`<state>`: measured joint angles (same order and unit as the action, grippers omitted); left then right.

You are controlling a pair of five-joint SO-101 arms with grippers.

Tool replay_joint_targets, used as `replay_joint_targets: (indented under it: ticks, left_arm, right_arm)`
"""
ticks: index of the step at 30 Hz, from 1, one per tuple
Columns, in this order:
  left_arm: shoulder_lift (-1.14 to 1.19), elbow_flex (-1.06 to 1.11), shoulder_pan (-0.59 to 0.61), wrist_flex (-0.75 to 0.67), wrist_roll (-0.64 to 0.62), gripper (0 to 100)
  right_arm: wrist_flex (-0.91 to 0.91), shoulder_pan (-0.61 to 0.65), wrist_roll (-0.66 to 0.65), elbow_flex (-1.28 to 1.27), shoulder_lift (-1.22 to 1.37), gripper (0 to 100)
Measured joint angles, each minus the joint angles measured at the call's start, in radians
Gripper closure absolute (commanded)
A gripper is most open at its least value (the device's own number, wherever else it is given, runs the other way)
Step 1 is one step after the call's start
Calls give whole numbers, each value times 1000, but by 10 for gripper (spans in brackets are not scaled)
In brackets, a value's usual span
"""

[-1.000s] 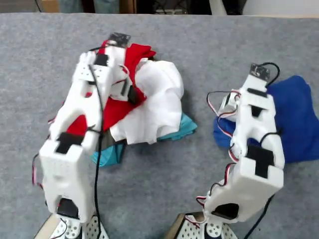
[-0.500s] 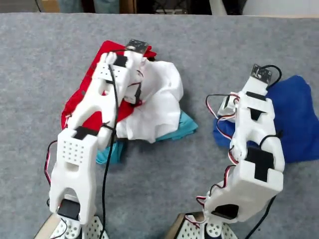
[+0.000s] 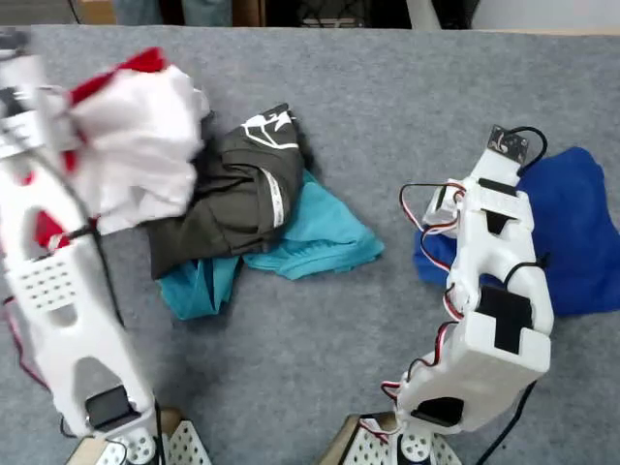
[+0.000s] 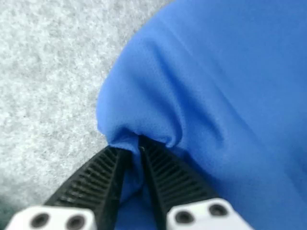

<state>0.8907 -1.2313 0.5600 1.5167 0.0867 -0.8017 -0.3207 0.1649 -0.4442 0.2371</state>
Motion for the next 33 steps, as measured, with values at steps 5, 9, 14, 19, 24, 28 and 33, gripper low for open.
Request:
replay_joint_targets:
  ticks: [5, 9, 14, 19, 24, 28, 33]
  left_arm:
    - [18, -110, 81, 26, 0, 868]
    - [18, -163, 20, 169, 0, 691]
    - [-68, -164, -153, 233, -12, 700]
    - [-252, 21, -382, 241, -12, 699]
    - [-377, 414, -629, 233, -83, 685]
    - [-377, 723, -756, 78, -204, 681]
    - [-318, 881, -790, -124, -362, 687]
  right_arm:
    - [0, 0, 0, 0, 0, 985]
    - [0, 0, 0, 0, 0, 985]
    - [0, 0, 0, 0, 0, 985]
    - [0, 0, 0, 0, 0, 985]
    - [0, 0, 0, 0, 0, 985]
    - [0, 0, 0, 0, 0, 985]
    - [0, 0, 0, 0, 0, 985]
